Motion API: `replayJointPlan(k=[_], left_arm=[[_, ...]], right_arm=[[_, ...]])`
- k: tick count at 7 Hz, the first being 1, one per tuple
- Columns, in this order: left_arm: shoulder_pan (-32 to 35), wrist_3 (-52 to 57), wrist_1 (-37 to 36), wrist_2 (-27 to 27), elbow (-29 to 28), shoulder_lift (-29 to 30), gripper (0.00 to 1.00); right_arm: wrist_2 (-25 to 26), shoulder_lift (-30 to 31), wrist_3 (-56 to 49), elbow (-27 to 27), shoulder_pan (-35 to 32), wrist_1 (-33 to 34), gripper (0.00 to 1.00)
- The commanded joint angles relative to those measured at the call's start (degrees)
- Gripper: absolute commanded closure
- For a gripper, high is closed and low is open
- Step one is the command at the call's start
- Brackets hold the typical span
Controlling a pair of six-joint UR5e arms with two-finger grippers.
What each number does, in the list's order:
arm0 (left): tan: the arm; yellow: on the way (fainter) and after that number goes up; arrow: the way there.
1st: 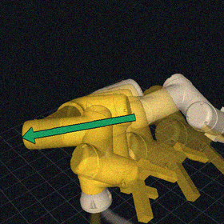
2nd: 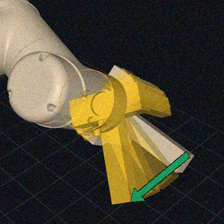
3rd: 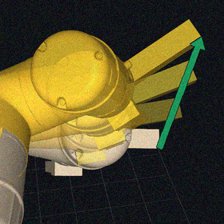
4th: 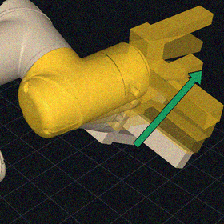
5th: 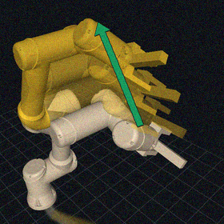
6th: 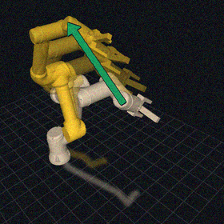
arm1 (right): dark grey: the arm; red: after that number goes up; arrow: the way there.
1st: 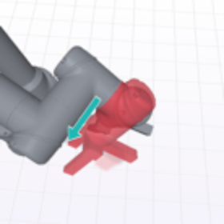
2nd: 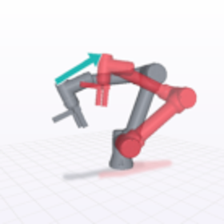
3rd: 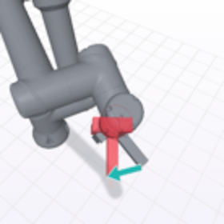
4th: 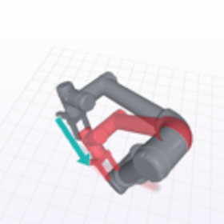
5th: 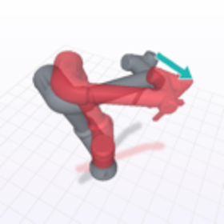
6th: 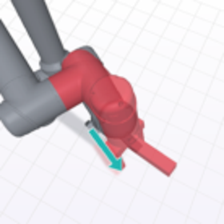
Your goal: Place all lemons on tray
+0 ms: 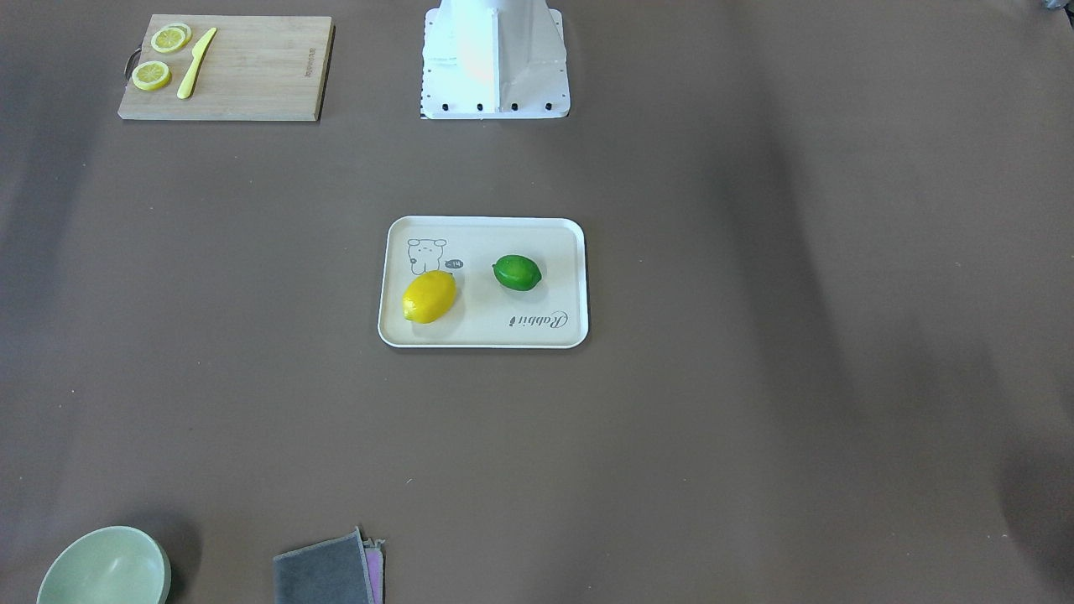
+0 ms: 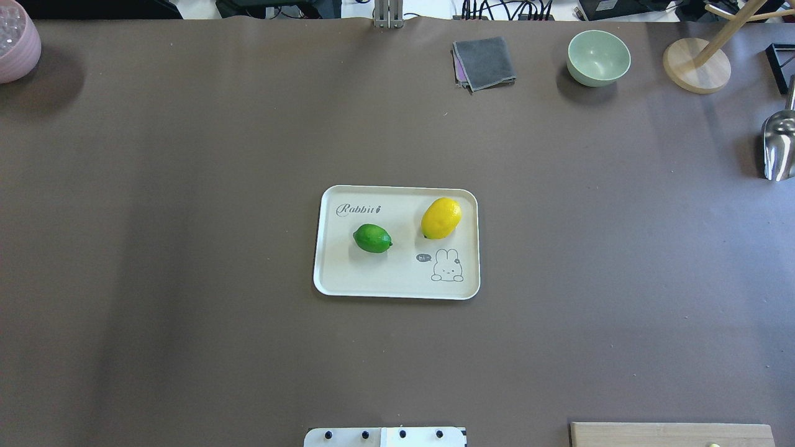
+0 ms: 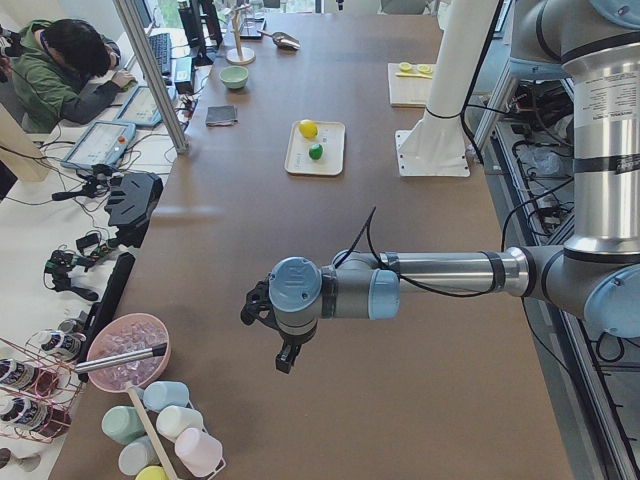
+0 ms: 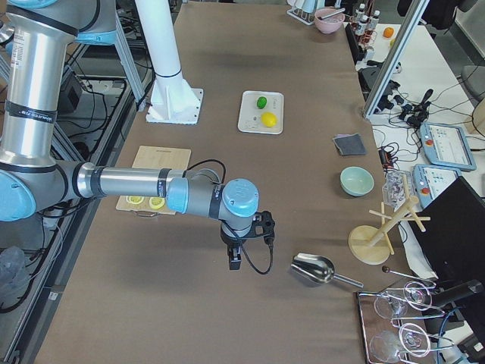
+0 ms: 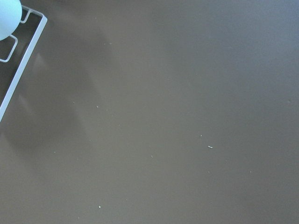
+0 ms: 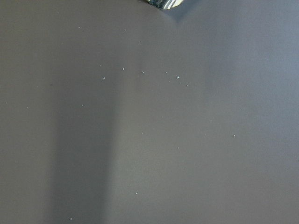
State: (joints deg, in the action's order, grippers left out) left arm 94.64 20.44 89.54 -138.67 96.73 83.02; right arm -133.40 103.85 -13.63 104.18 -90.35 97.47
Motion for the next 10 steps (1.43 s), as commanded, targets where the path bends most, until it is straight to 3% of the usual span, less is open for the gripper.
replayJointPlan(k=[1,3,5,10], left_arm=[[-0.1,-4.9,-5.1,1.5,1.2,2.0,0.0],[0.1,-4.4,-5.0,5.5,1.6,0.8,0.0],[0.1,-4.3,-4.7,5.2,5.3,-0.9,0.0],[0.2,-4.3,-4.6,5.2,5.9,-1.0,0.0]], right_arm=[[-0.2,0.3,0.0,0.1,0.0,0.0,0.0],[-0.2,0.3,0.0,0.1,0.0,0.0,0.0],[-0.5,0.3,0.0,0.1,0.0,0.0,0.0],[-1.2,0.5,-0.1,0.0,0.0,0.0,0.0]])
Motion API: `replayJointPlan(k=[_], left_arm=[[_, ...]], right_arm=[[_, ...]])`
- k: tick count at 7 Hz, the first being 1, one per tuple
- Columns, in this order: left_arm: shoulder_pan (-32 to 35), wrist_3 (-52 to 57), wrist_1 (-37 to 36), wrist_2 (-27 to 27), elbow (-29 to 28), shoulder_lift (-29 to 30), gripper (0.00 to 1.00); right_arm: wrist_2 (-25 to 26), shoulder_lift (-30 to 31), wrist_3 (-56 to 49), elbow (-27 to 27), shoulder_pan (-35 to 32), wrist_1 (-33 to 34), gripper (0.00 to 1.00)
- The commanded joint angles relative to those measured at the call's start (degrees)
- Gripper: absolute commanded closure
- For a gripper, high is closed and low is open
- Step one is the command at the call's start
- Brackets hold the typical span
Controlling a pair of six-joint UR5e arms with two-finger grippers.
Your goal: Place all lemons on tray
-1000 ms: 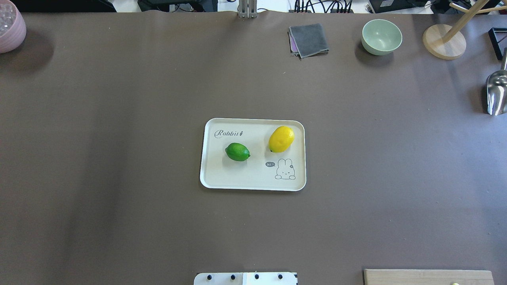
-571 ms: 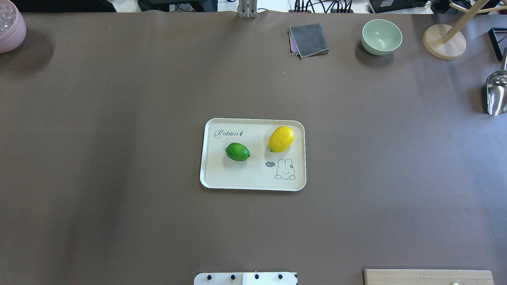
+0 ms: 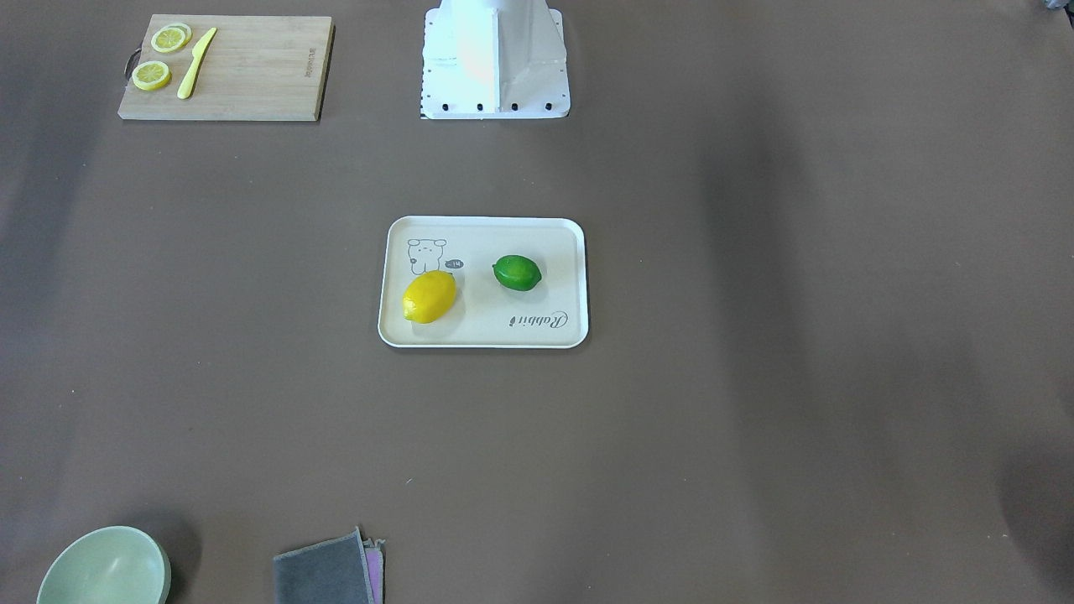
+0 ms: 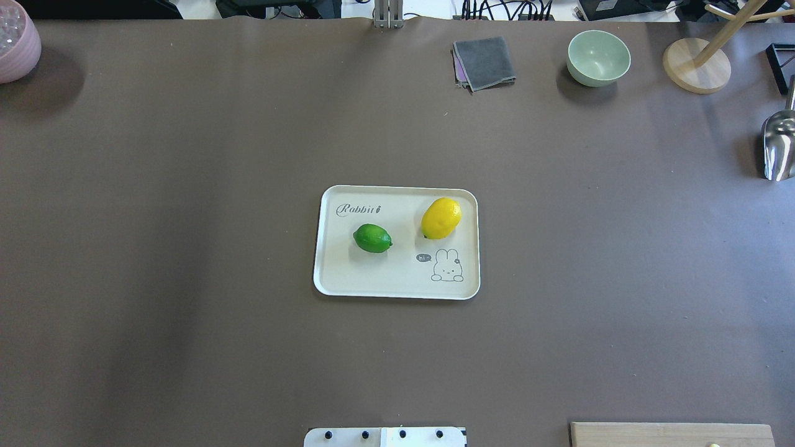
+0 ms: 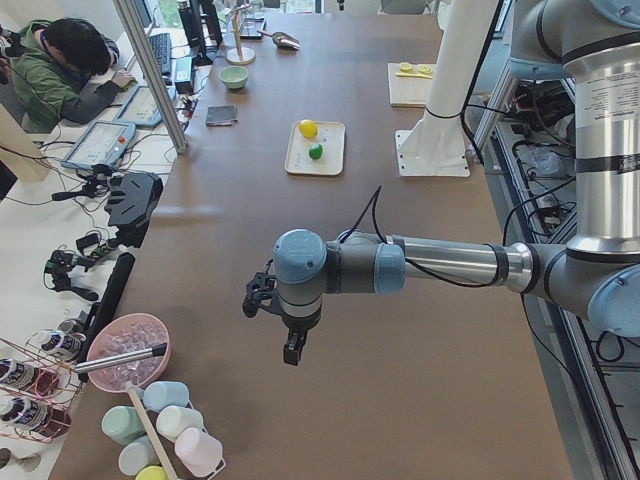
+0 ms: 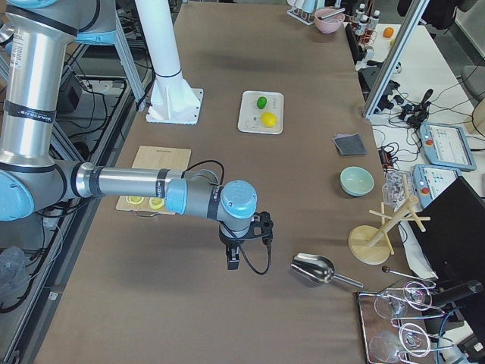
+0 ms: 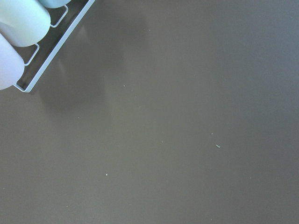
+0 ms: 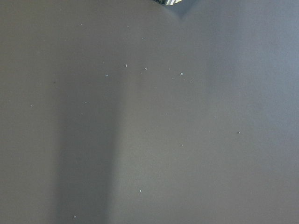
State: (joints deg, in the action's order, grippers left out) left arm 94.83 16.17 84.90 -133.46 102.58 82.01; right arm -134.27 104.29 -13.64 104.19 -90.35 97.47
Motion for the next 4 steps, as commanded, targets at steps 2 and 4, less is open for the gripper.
replayJointPlan(k=[2,4], left_arm=[[-0.1,0.0,1.2,0.0,-0.1,-0.2,0.0],[-0.1,0.0,1.2,0.0,-0.1,-0.2,0.0]], right_arm=[[-0.9,-0.1,-0.2,0.0,0.0,0.0,0.0],[-2.3,0.0,-0.2,-0.1,0.0,0.1,0.0]])
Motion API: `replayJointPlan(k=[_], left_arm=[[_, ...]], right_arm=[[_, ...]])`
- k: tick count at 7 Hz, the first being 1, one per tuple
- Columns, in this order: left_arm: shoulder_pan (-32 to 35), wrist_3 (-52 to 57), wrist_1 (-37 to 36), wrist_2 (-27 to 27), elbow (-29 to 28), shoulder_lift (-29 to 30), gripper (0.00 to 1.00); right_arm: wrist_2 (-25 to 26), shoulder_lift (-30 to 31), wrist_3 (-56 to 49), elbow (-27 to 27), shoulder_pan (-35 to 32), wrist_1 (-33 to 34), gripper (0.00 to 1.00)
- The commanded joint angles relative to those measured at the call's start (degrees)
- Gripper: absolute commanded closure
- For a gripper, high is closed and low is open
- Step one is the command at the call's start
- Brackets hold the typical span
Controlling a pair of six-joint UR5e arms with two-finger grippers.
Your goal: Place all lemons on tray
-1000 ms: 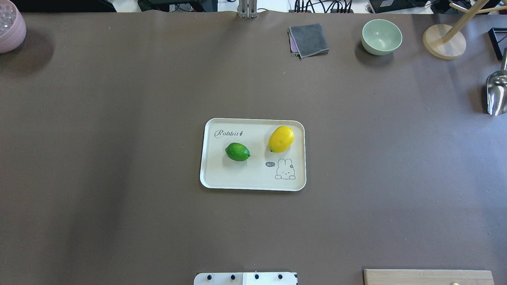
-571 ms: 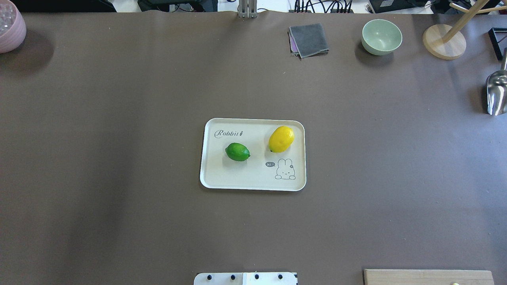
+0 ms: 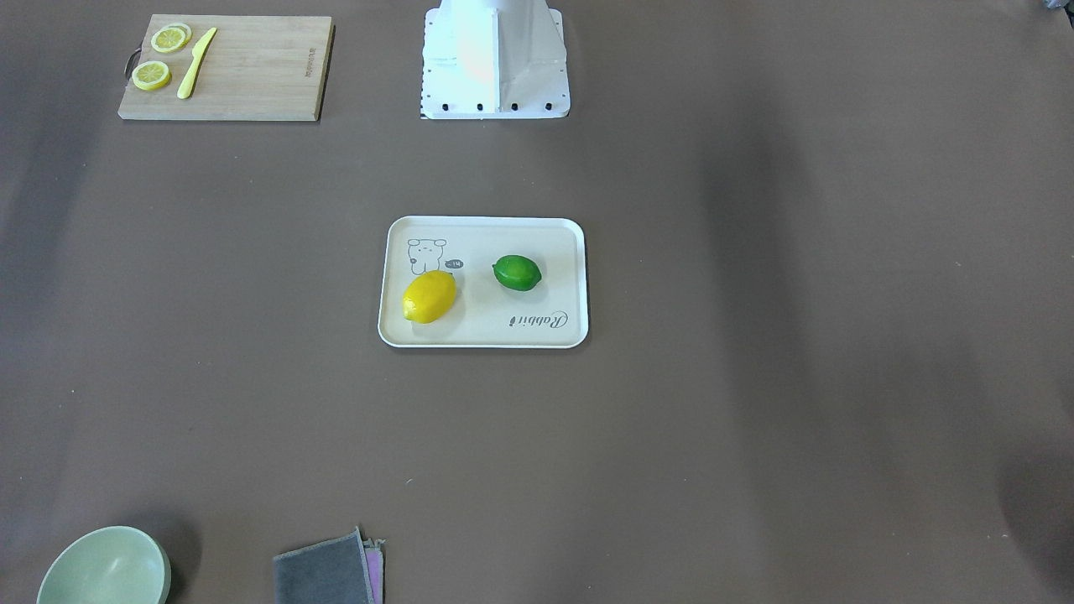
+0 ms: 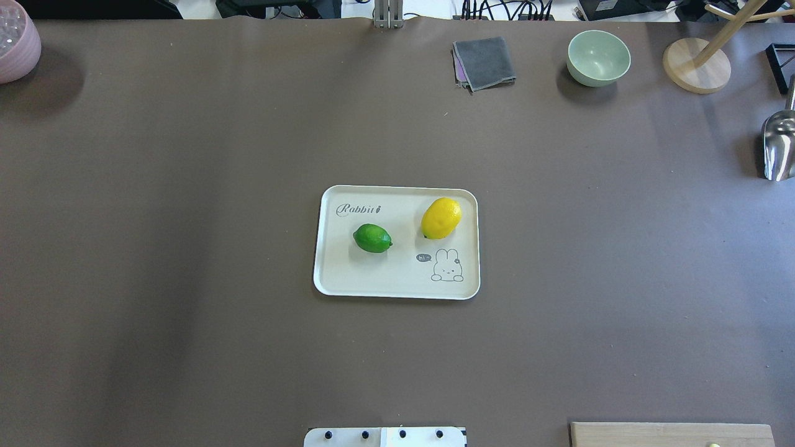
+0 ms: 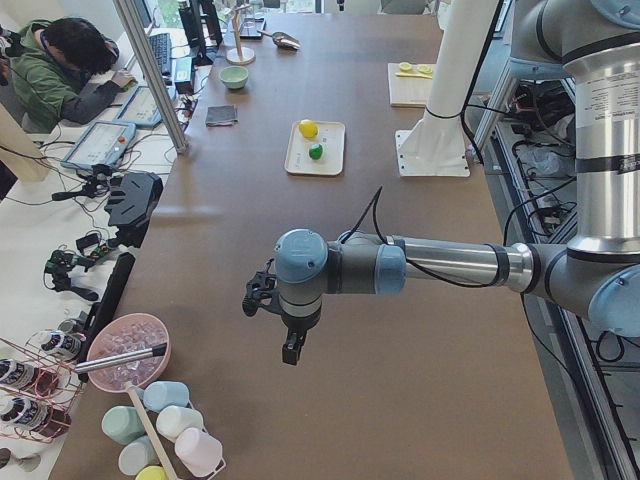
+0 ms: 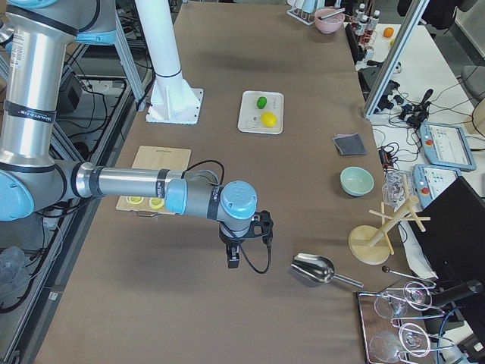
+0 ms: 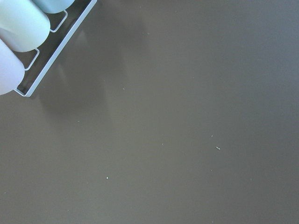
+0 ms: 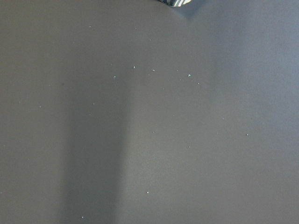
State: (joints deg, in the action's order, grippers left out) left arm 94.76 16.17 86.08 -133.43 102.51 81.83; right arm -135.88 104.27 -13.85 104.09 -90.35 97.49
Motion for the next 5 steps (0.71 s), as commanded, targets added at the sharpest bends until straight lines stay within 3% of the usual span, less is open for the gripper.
replayJointPlan(k=[1,5], left_arm=[[-0.1,0.0,0.1,0.0,-0.3,0.0,0.0],[0.0,0.0,0.8,0.0,-0.5,0.0,0.0]], right_arm=[[-0.9,0.1,0.0,0.0,0.0,0.1,0.0],[-1.3,0.0,0.0,-1.2,0.0,0.1,0.0]])
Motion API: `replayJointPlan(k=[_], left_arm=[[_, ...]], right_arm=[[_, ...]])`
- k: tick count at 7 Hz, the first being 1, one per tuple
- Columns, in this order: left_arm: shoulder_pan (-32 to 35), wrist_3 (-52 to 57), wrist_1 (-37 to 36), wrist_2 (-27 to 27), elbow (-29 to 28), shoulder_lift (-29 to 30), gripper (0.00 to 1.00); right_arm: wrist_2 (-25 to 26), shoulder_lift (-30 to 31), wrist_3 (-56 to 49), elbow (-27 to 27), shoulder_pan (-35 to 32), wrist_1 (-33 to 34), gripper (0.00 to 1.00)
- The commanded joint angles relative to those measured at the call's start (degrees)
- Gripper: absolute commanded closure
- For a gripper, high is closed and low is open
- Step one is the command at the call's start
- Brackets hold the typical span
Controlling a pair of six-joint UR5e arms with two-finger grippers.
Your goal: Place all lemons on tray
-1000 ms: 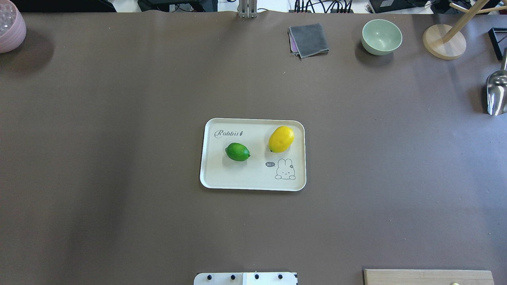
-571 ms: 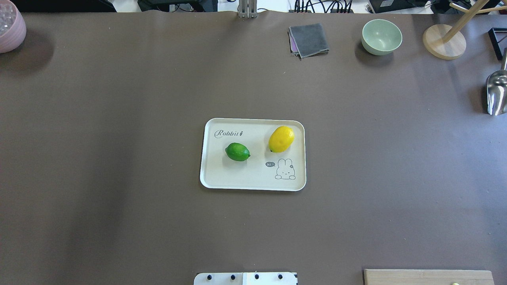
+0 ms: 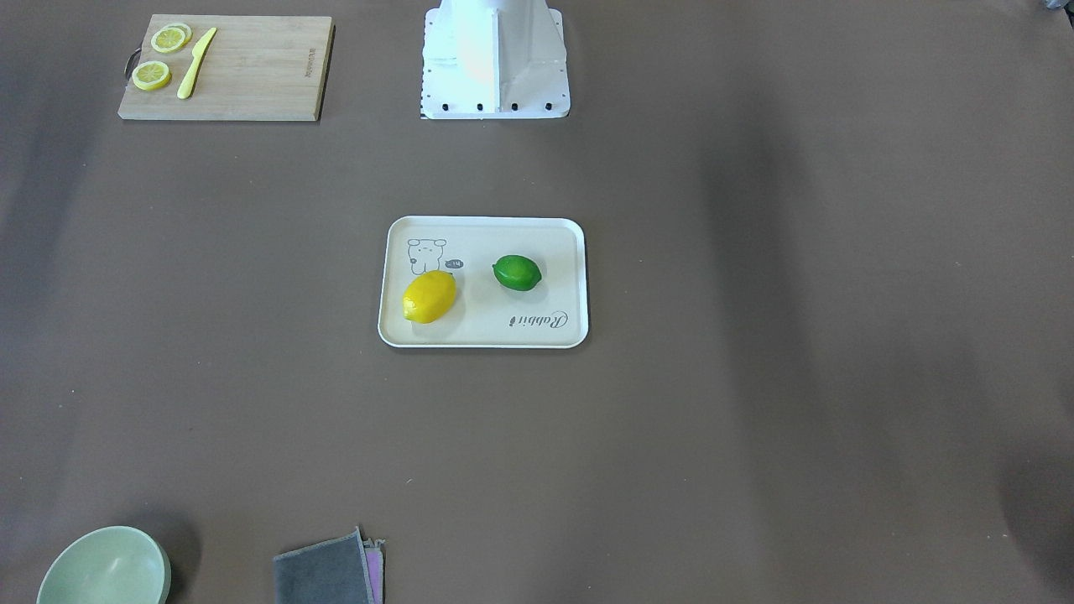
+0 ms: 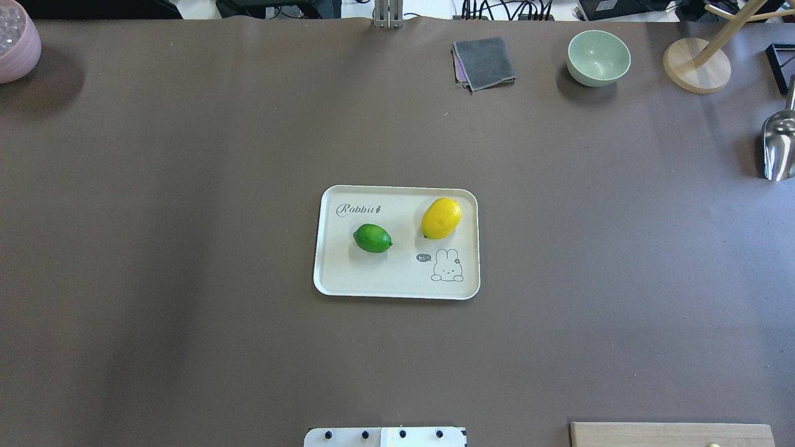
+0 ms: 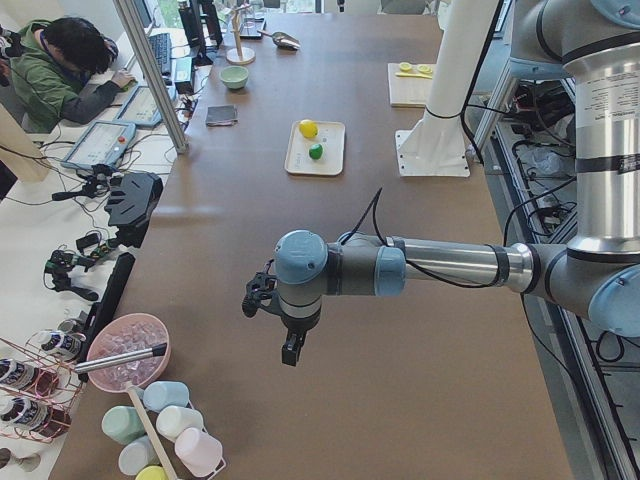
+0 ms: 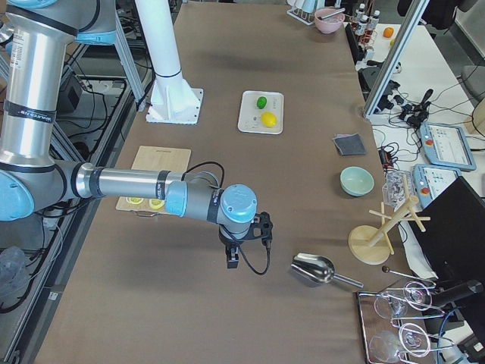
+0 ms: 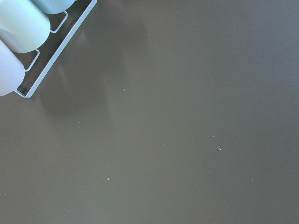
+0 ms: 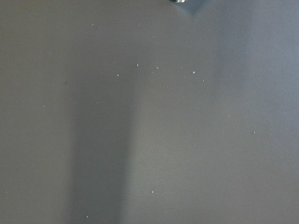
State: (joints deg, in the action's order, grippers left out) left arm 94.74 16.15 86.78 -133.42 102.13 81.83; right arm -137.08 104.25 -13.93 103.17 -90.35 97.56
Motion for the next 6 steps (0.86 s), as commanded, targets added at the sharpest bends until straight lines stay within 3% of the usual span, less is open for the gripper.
replayJointPlan(k=[1,6], left_arm=[[-0.1,0.0,0.1,-0.1,-0.1,0.0,0.0],[0.0,0.0,0.1,-0.3,-0.1,0.0,0.0]], right_arm=[[-0.1,0.1,0.0,-0.3,0.0,0.0,0.0],[-0.1,0.3,0.0,-0.9,0.1,0.0,0.0]])
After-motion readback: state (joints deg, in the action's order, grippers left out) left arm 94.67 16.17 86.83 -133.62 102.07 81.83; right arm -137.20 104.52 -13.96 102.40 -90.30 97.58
